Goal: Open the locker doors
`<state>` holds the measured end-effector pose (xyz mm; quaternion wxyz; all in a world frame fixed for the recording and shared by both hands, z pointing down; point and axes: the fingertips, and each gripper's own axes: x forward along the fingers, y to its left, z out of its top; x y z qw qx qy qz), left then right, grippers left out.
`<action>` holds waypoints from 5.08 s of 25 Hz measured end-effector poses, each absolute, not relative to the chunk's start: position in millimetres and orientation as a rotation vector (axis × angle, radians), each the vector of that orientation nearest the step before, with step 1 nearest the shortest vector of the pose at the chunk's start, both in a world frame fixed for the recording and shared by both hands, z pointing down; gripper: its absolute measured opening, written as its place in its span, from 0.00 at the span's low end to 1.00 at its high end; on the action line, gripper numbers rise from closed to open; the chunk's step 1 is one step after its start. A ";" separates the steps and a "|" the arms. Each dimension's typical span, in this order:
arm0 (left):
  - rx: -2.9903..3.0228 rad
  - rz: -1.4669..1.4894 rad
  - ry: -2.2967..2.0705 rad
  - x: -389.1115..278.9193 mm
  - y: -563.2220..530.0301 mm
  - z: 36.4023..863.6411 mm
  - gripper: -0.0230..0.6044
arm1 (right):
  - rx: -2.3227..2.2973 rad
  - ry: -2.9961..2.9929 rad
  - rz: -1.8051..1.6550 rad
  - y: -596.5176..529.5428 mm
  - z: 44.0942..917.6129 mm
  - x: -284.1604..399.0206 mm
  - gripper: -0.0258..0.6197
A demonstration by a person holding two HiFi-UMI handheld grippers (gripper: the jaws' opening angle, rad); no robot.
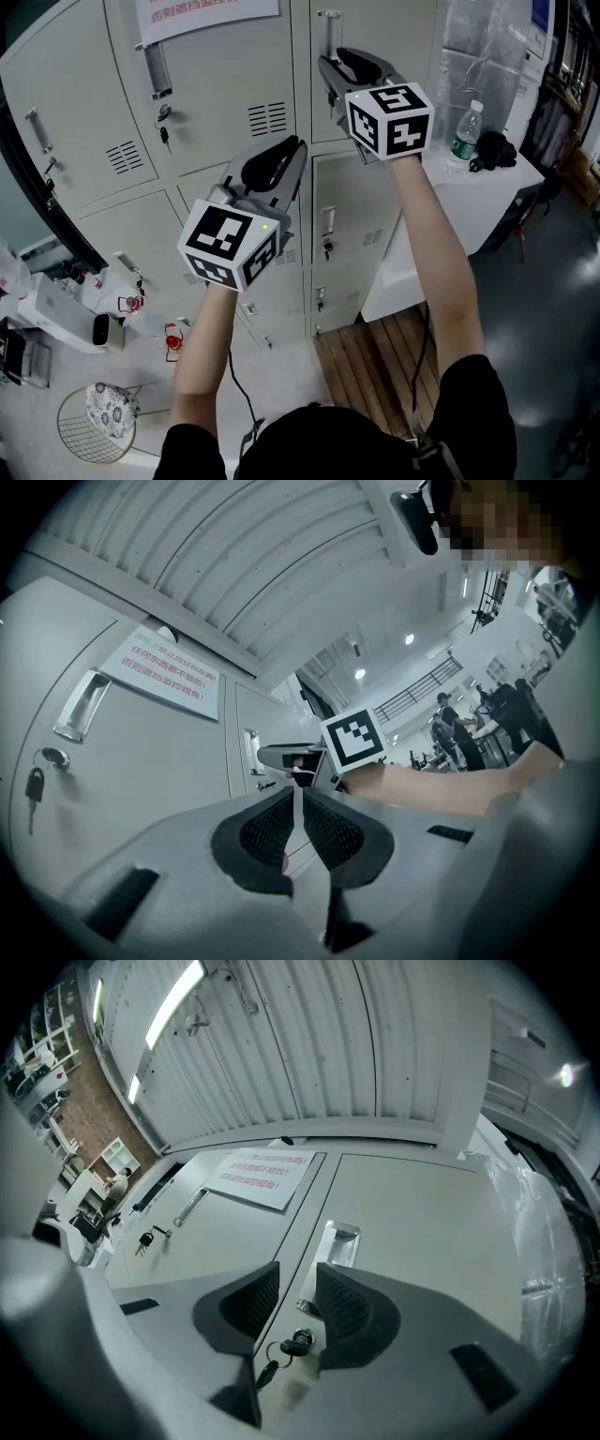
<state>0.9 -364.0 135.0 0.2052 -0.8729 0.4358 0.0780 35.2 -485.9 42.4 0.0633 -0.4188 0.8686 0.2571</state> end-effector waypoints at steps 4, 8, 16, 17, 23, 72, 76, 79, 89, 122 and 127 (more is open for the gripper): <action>-2.432 0.213 1.222 -3.9 -362.7 136.3 0.07 | -1.291 2.639 0.765 -496.5 43.5 31.1 0.21; -2.433 0.212 1.227 -6.0 -361.5 138.2 0.07 | -1.310 2.656 0.738 -508.1 45.4 28.3 0.21; -2.433 0.192 1.245 -12.2 -359.9 144.9 0.07 | -1.327 2.672 0.706 -517.9 42.2 23.5 0.23; -2.434 0.191 1.247 -12.6 -360.0 145.7 0.07 | -1.330 2.675 0.703 -518.9 41.9 22.6 0.23; -2.435 0.198 1.253 -18.8 -358.4 146.5 0.07 | -1.342 2.690 0.680 -524.7 42.4 19.9 0.24; -2.517 0.273 1.118 8.7 -339.5 158.5 0.07 | -1.378 2.654 0.733 -443.1 41.6 64.2 0.31; -2.527 0.280 1.095 14.8 -338.4 158.1 0.07 | -1.393 2.642 0.763 -438.1 42.2 67.4 0.30; -2.533 0.283 1.080 20.6 -337.0 157.7 0.07 | -1.386 2.638 0.844 -427.4 43.8 63.0 0.16; -2.532 0.283 1.083 22.0 -336.5 155.0 0.07 | -1.417 2.638 0.855 -426.2 45.1 52.9 0.16; -2.488 0.258 1.199 -12.1 -343.2 161.9 0.07 | -1.560 2.598 0.792 -483.0 44.3 41.2 0.31; -2.493 0.258 1.192 -10.0 -341.6 163.0 0.07 | -1.559 2.572 0.784 -476.6 43.4 46.3 0.32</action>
